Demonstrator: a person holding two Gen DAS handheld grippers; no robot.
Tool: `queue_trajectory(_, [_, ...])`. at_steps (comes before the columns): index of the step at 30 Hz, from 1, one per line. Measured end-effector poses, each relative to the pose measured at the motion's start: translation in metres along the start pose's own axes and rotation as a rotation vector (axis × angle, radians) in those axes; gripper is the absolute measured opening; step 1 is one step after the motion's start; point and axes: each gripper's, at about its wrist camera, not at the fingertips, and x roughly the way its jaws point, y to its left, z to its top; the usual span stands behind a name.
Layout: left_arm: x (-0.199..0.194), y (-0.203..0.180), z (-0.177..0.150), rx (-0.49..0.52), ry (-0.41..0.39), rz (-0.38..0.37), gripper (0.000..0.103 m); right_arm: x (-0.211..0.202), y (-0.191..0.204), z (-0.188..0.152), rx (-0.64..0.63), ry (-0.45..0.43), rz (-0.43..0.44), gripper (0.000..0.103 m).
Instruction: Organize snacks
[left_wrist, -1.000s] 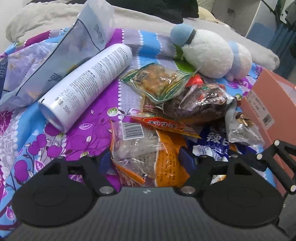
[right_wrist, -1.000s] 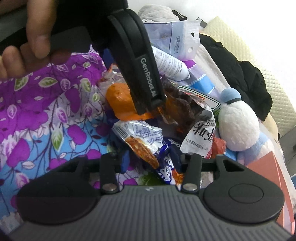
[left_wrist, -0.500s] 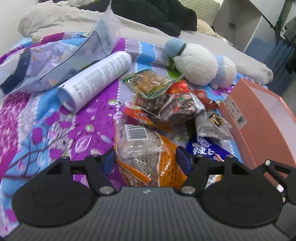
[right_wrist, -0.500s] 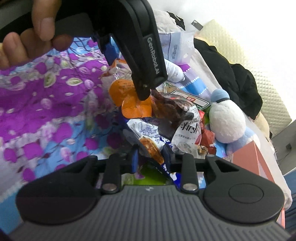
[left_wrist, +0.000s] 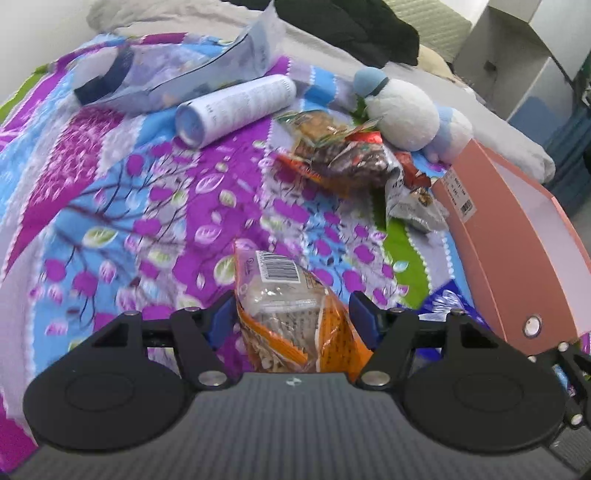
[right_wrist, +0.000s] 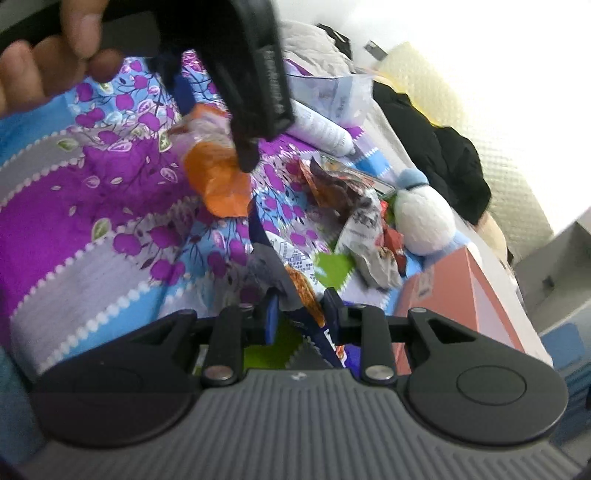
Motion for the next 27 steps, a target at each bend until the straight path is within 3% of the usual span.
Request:
queue_trajectory(8, [-0.013, -0.007, -0.020, -0.001, 0.003, 0.003, 0.071, -0.015, -0.014, -0.013, 0.086, 0.016, -0.033, 0.027])
queue_trajectory(16, [-0.009, -0.016, -0.028, 0.034, 0.032, 0.048, 0.074, -0.023, -0.020, -0.029, 0.333, 0.016, 0.093, 0.029])
queue_trajectory(18, [-0.009, -0.016, -0.030, 0.033, 0.048, 0.047, 0.081, -0.026, -0.021, -0.033, 0.396, 0.015, 0.118, 0.041])
queue_trajectory(20, [-0.010, -0.017, -0.033, 0.038, 0.055, 0.045, 0.086, -0.028, -0.022, -0.034, 0.424, 0.004, 0.129, 0.070])
queue_trajectory(22, [-0.010, -0.017, -0.036, 0.051, 0.060, 0.037, 0.087, -0.031, -0.024, -0.037, 0.467, -0.020, 0.153, 0.083])
queue_trajectory(27, [-0.009, -0.014, -0.039, 0.060, 0.059, 0.032, 0.089, -0.030, -0.033, -0.044, 0.628, -0.056, 0.229, 0.083])
